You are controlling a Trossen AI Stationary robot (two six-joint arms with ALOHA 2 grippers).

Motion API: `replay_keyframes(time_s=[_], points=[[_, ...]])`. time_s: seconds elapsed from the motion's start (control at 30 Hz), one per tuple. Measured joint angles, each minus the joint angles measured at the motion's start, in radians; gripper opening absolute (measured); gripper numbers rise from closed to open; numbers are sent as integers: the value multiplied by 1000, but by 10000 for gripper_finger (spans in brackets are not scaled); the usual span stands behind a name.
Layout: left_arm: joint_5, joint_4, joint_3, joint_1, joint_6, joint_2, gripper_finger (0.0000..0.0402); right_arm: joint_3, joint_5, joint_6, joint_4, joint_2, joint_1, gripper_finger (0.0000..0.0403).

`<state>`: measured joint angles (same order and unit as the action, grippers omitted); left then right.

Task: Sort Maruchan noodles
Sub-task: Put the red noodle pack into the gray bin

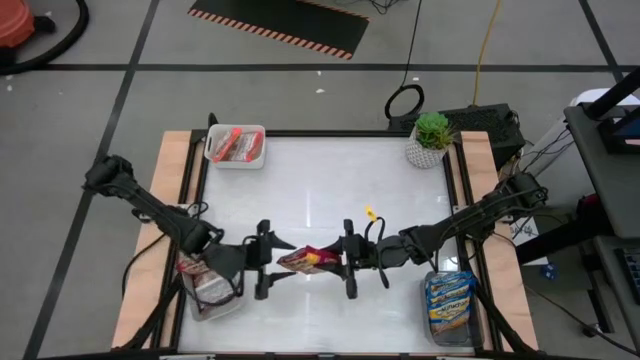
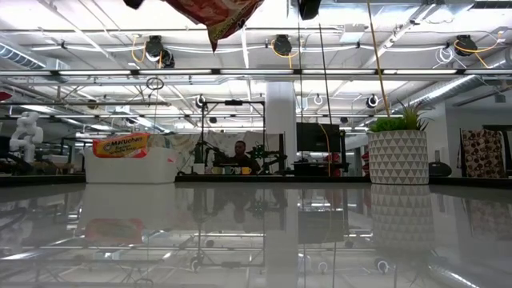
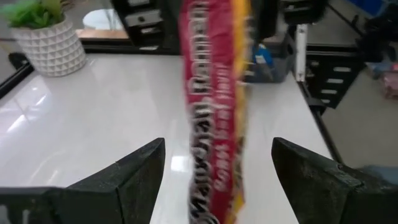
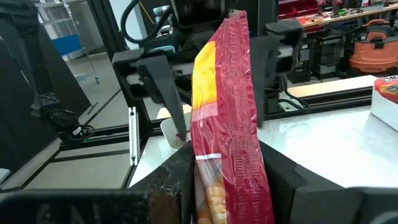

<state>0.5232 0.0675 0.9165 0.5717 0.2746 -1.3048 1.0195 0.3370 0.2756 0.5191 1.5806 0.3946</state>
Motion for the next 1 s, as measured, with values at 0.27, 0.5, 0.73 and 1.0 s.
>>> replay_keyframes(time_s=[0.27, 0.5, 0.73, 1.0], points=[[-12, -11, 0, -50, 21, -18, 294, 0, 2, -2, 0, 0, 0, 114], [-37, -25, 0, -47, 11, -18, 217, 0, 1, -7, -2, -1, 0, 114], [-83, -24, 0, -48, 8, -18, 142, 0, 2, -8, -1, -1, 0, 114], [-88, -20, 0, -47, -22, -17, 94, 0, 5, -8, -2, -1, 0, 116]])
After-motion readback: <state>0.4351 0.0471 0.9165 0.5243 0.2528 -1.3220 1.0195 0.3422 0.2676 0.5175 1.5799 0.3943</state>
